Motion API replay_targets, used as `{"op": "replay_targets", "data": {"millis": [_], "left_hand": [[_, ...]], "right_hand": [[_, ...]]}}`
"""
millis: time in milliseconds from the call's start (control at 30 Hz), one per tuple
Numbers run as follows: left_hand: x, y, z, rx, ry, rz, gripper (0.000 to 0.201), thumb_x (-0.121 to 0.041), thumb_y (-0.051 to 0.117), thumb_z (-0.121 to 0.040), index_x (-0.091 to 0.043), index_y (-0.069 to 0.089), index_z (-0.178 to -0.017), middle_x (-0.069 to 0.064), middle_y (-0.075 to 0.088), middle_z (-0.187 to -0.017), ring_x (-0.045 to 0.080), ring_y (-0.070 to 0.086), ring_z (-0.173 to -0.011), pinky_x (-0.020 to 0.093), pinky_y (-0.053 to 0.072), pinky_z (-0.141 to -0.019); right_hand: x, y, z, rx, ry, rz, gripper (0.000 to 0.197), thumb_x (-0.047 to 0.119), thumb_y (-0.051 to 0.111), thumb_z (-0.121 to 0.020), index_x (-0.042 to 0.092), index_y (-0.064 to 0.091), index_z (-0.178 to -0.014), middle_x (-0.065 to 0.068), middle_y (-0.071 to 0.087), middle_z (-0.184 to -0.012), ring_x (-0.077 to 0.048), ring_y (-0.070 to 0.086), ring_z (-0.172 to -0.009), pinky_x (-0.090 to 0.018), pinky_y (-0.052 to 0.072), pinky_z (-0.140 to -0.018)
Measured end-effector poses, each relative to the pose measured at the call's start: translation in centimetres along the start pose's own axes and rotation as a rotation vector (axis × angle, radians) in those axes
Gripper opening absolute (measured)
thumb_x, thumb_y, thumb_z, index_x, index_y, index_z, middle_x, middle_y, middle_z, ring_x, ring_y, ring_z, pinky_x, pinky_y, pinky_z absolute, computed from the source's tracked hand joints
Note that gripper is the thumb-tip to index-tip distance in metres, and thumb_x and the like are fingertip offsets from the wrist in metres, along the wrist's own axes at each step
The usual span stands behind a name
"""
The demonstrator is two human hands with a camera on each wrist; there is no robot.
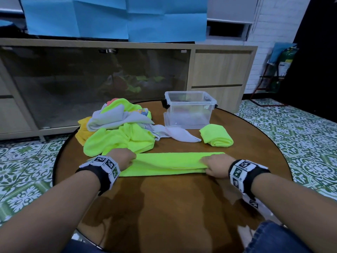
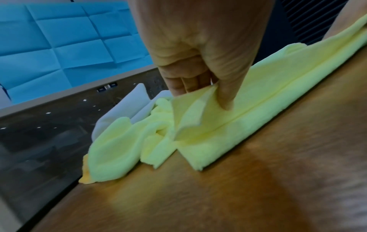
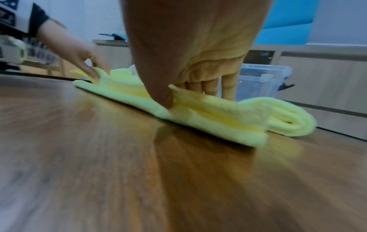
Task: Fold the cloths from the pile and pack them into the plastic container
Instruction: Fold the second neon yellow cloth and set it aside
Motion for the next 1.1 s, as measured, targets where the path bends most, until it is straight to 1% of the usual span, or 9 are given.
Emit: {"op": "replay_targets", "data": {"millis": [133, 267, 367, 500, 600, 733, 833, 1000, 1100], "left_hand": [[1.3, 0.0, 0.4, -0.094, -0.06, -0.04, 0.023, -0.024, 0.041, -0.098, -0.015, 0.051, -0.117, 0.003, 0.051, -0.118, 0.021, 0.056, -0.103, 0.028, 0.044, -0.07], [1.6, -1.5, 0.9, -0.234, -0.172, 0.068, 0.024, -0.001, 0.045, -0.091, -0.011, 0.043, -0.112, 0.007, 0.047, -0.112, 0.026, 0.055, -0.096, 0.034, 0.046, -0.066], [1.3, -0.8, 0.6, -0.124, -0.151, -0.009, 0.026, 0.002, 0.043, -0.091, -0.01, 0.043, -0.113, 0.008, 0.046, -0.111, 0.026, 0.054, -0.101, 0.032, 0.043, -0.067], [-0.2, 1.4, 0.3, 0.178, -0.015, -0.158, 0.031, -0.007, 0.037, -0.097, -0.006, 0.041, -0.128, 0.012, 0.048, -0.125, 0.027, 0.053, -0.113, 0.032, 0.044, -0.083], [-0.3, 1.2, 0.1, 0.166, -0.058, -0.144, 0.035, -0.005, 0.039, -0.096, -0.006, 0.04, -0.131, 0.013, 0.047, -0.13, 0.027, 0.052, -0.116, 0.033, 0.045, -0.09], [0.5, 0.3, 0.1, 0.067, -0.153, -0.089, 0.037, 0.002, 0.046, -0.091, -0.007, 0.04, -0.127, 0.012, 0.045, -0.124, 0.027, 0.055, -0.108, 0.03, 0.046, -0.077], [0.5, 0.9, 0.1, 0.123, -0.14, -0.071, 0.037, 0.0, 0.044, -0.093, -0.007, 0.038, -0.129, 0.013, 0.044, -0.126, 0.026, 0.055, -0.105, 0.03, 0.045, -0.078], [0.0, 1.7, -0.2, 0.222, -0.12, -0.019, 0.037, -0.006, 0.036, -0.097, -0.005, 0.034, -0.133, 0.015, 0.045, -0.128, 0.018, 0.045, -0.078, 0.028, 0.039, -0.072], [0.3, 1.8, -0.2, 0.195, -0.131, 0.0, 0.036, -0.006, 0.036, -0.096, -0.006, 0.035, -0.132, 0.015, 0.046, -0.126, 0.021, 0.047, -0.087, 0.032, 0.046, -0.081]], "right_hand": [[-2.3, -0.2, 1.1, -0.043, 0.068, 0.121, 0.032, 0.018, 0.038, -0.097, 0.014, 0.047, -0.128, -0.007, 0.046, -0.127, -0.024, 0.048, -0.116, -0.033, 0.044, -0.078], [-2.9, -1.8, 1.4, -0.27, 0.24, 0.09, 0.04, -0.008, 0.042, -0.086, 0.011, 0.038, -0.12, -0.006, 0.046, -0.116, -0.024, 0.054, -0.102, -0.032, 0.036, -0.057], [-2.7, -1.9, 1.4, -0.239, 0.261, 0.09, 0.041, -0.011, 0.043, -0.084, 0.009, 0.037, -0.12, -0.008, 0.047, -0.116, -0.026, 0.057, -0.1, -0.035, 0.042, -0.061], [-1.8, 0.9, 0.7, 0.098, 0.131, 0.122, 0.047, -0.001, 0.042, -0.092, 0.007, 0.03, -0.137, -0.013, 0.042, -0.133, -0.031, 0.053, -0.115, -0.043, 0.049, -0.087], [-1.6, 0.9, 0.5, 0.14, 0.142, 0.107, 0.051, 0.002, 0.046, -0.092, 0.009, 0.029, -0.139, -0.013, 0.04, -0.136, -0.032, 0.05, -0.118, -0.041, 0.048, -0.089], [-1.6, -0.2, 0.4, 0.002, 0.223, 0.108, 0.051, -0.009, 0.049, -0.085, 0.006, 0.035, -0.131, -0.013, 0.043, -0.129, -0.031, 0.055, -0.111, -0.038, 0.047, -0.075], [-1.4, 0.4, 0.1, 0.079, 0.259, 0.122, 0.053, -0.007, 0.049, -0.087, 0.005, 0.03, -0.135, -0.014, 0.043, -0.131, -0.032, 0.054, -0.113, -0.04, 0.048, -0.077], [-1.1, 1.1, -0.6, 0.178, 0.263, 0.051, 0.047, 0.005, 0.042, -0.094, 0.005, 0.028, -0.139, -0.015, 0.042, -0.135, -0.031, 0.049, -0.12, -0.038, 0.044, -0.091], [-1.2, 1.2, -0.8, 0.169, 0.288, 0.032, 0.045, 0.006, 0.043, -0.095, 0.005, 0.029, -0.137, -0.015, 0.042, -0.134, -0.03, 0.049, -0.12, -0.038, 0.044, -0.092]]}}
Point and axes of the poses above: each hand's wrist, its own z-axis away from the middle knuckle, its own y-axis out of the palm, x = y × z, the point moved 2 cm from there along -z, towards the middle knuckle
